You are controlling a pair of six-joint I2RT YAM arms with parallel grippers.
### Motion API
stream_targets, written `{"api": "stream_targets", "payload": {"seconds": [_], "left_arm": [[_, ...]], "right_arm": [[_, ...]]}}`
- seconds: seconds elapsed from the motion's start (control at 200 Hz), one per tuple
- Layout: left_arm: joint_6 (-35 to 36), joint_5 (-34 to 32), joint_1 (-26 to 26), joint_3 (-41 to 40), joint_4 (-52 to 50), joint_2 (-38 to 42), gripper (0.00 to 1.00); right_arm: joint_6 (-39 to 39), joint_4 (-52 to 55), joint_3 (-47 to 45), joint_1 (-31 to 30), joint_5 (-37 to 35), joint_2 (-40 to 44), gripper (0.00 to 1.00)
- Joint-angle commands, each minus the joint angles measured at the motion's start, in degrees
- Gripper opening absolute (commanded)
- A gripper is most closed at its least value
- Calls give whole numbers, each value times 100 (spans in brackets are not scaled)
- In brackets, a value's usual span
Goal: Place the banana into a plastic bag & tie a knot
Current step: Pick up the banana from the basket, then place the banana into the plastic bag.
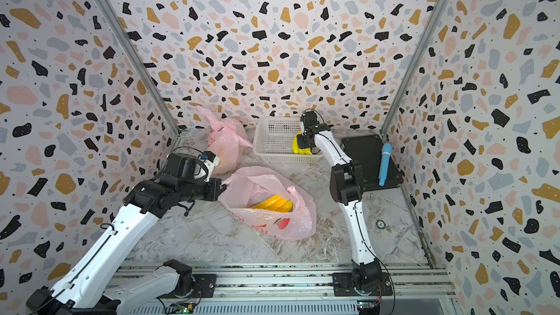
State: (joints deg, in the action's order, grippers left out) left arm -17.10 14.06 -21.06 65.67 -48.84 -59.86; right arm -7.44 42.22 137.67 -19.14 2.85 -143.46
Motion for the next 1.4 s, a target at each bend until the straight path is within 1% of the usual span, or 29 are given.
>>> {"api": "stream_targets", "payload": {"seconds": [0.0,0.055,0.155,0.21,0.27,0.365,0.511,0.626,0.746,0.816,0.871,0.991,1.101,1.236,1.392], "left_arm": [[85,-2,27,79,117,70,0],[80,6,32,46,142,79,0],[66,-9,27,7,147,101,0],[49,-33,29,7,138,115,0],[33,-53,32,7,128,139,0],[23,-70,25,7,104,170,0],[-1,-88,24,-53,103,228,0],[-42,-70,25,-120,111,253,0],[-69,-14,31,-125,112,246,0],[-82,15,28,-132,118,258,0],[-91,9,31,-133,108,263,0],[-69,26,39,-117,69,289,0],[-46,107,40,-21,-3,281,0],[4,164,36,84,-105,288,0],[14,352,40,139,-147,281,0]], "right_arm": [[41,234,195,-9,202,375,20],[42,227,180,-11,361,544,14],[-24,165,79,-9,784,993,12],[-132,-23,-179,-20,1118,1398,10],[-309,-425,-725,-20,1536,1967,10],[-618,-1450,-1944,-37,2210,3067,9],[-1231,-3444,-4013,-110,3296,4701,6],[-1462,-4810,-5352,-337,3825,5751,0],[-1858,-6370,-6506,-808,4163,6540,0],[-2130,-7124,-6927,-1155,4335,6752,0],[-2254,-7517,-7174,-1457,4509,6822,0],[-2175,-8070,-7750,-1977,4627,6858,0],[-1694,-8308,-8282,-2351,4457,6764,0],[-717,-8147,-8840,-2670,3978,6735,0],[-122,-8282,-9398,-2725,3354,6785,0]]}}
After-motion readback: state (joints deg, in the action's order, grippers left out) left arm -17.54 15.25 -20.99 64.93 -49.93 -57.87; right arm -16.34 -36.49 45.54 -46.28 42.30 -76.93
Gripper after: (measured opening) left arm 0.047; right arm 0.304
